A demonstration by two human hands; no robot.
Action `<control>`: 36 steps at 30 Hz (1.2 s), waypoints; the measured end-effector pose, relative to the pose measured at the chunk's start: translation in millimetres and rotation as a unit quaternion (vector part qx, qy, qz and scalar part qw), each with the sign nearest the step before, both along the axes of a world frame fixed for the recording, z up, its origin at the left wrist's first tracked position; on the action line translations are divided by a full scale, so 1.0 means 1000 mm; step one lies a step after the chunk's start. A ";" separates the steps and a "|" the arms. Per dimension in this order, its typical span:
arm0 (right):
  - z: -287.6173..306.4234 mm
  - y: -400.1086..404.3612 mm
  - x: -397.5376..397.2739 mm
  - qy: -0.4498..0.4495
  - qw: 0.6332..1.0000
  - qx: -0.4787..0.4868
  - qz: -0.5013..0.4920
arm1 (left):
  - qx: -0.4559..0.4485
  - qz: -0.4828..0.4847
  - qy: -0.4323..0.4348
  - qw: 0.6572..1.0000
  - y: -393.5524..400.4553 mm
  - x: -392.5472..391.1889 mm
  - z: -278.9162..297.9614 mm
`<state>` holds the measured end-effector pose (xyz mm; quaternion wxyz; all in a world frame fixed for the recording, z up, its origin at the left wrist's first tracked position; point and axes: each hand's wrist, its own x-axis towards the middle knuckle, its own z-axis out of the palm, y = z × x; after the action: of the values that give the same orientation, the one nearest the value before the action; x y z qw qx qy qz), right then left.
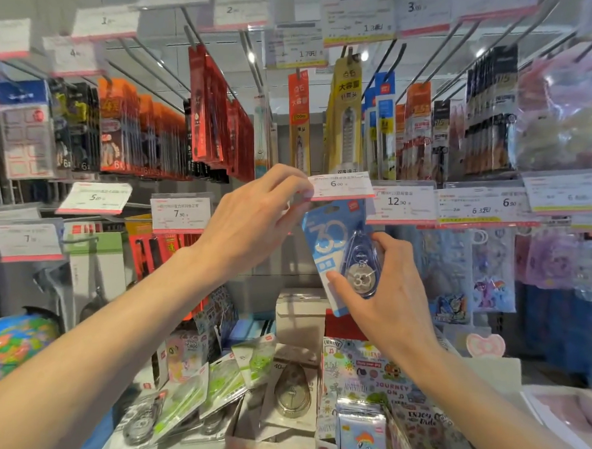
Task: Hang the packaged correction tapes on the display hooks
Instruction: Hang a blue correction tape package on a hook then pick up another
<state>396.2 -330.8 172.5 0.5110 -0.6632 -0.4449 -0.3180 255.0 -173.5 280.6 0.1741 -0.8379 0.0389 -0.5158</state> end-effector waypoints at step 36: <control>-0.043 0.063 -0.013 0.012 0.980 -0.176 -0.090 | -0.220 0.006 0.011 0.975 0.047 -0.085 -0.110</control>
<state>383.6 -267.6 129.1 0.3608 -0.7838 -0.4261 -0.2720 170.3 -126.2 170.8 -0.0123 -0.8614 -0.0789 -0.5017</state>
